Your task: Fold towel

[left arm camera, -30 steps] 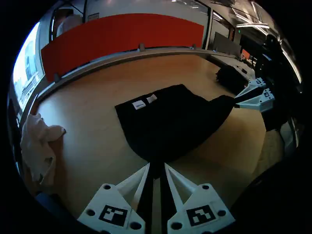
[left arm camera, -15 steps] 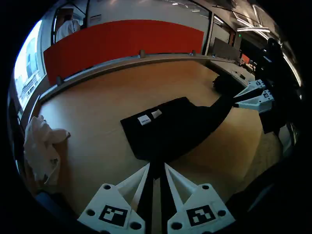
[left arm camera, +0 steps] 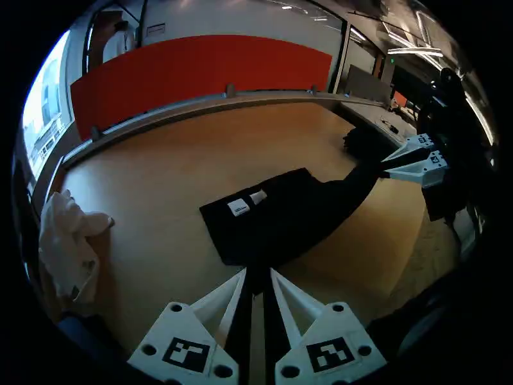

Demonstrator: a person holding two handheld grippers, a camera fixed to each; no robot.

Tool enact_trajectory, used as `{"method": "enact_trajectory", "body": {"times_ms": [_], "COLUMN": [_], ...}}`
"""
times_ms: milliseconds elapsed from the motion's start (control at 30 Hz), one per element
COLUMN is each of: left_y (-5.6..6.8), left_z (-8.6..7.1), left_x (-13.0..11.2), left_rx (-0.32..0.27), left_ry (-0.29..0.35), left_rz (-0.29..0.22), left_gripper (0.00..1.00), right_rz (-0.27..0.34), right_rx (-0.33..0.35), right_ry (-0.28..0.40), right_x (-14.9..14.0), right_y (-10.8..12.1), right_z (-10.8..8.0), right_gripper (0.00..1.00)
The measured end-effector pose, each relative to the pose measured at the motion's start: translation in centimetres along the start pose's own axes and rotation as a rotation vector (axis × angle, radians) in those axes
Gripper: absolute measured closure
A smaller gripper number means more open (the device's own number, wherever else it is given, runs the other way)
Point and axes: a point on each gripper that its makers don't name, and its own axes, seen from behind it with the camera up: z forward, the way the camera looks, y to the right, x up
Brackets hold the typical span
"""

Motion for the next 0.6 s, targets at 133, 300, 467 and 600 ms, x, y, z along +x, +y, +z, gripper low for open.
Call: {"method": "enact_trajectory", "body": {"times_ms": [133, 300, 467, 600], "left_y": [0.3, 0.7, 0.8, 0.9], "left_z": [-0.5, -1.1, -1.6, -1.5], "left_x": [0.1, 0.3, 0.9, 1.0], "left_rx": [-0.004, -0.009, -0.007, -0.007], "left_ry": [-0.003, -0.010, 0.001, 0.001], "left_rz": [-0.001, 0.000, 0.010, 0.016], "left_gripper": [0.90, 0.90, 0.90, 0.90], "right_rz": [0.005, 0.005, -0.005, -0.003], "right_rx": [0.000, 0.002, 0.000, 0.001], "right_ry": [0.004, 0.010, 0.011, 0.008], "right_x": [0.2, 0.7, 0.9, 0.8], "right_y": [0.0, 0.1, 0.3, 0.4], "right_z": [-0.5, -1.0, -1.4, -1.4], "right_gripper": [0.86, 0.86, 0.86, 0.86]}}
